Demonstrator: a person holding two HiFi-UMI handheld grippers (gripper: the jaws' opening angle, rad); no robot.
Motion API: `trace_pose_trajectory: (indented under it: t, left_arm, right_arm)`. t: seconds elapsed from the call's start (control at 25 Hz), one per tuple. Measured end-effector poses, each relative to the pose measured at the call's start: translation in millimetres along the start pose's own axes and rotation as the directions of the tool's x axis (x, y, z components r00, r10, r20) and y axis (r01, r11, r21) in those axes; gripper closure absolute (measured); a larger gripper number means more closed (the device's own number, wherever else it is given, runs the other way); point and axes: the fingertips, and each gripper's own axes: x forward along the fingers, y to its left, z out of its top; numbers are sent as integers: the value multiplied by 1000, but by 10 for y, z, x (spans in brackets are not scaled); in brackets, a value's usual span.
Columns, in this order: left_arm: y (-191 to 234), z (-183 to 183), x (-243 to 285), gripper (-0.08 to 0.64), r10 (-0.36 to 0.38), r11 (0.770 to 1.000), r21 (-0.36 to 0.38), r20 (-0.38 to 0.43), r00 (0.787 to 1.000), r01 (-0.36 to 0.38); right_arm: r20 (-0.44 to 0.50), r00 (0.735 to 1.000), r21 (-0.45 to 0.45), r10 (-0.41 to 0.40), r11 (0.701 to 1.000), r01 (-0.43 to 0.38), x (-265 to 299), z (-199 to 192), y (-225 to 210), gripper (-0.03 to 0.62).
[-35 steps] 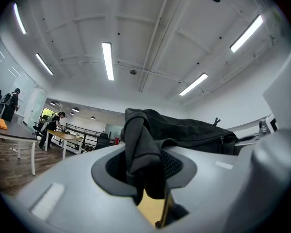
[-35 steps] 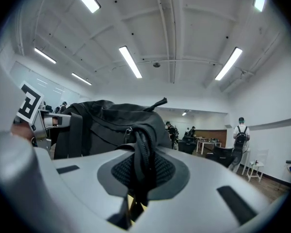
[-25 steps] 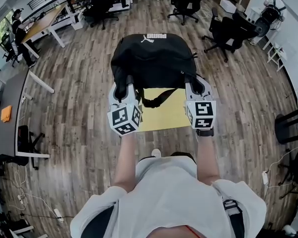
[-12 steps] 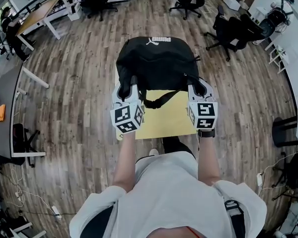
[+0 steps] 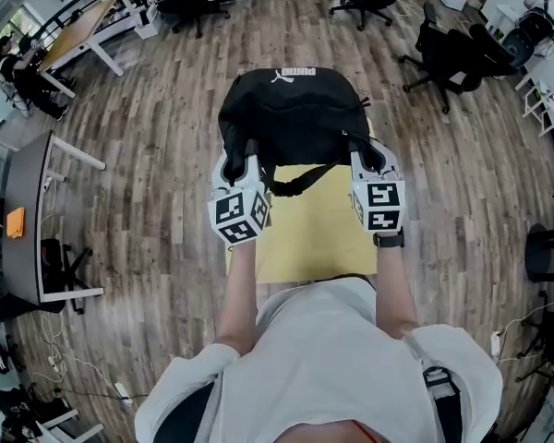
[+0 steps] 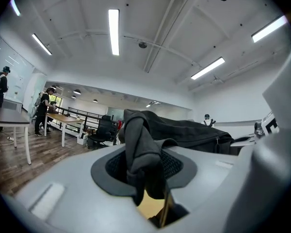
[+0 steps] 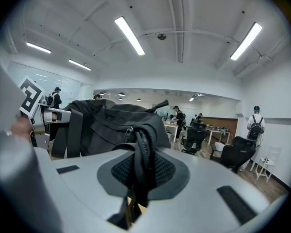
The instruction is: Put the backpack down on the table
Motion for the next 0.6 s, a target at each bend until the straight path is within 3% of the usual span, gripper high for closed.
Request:
trace_pose_trajectory:
  t: [0.6]
  left_arm:
    - [-79,-730,833,436,14,1000,-1,-170,985,-14]
  right_arm:
    - [-155,988,59,22,998,-12,710,-727,-432,563]
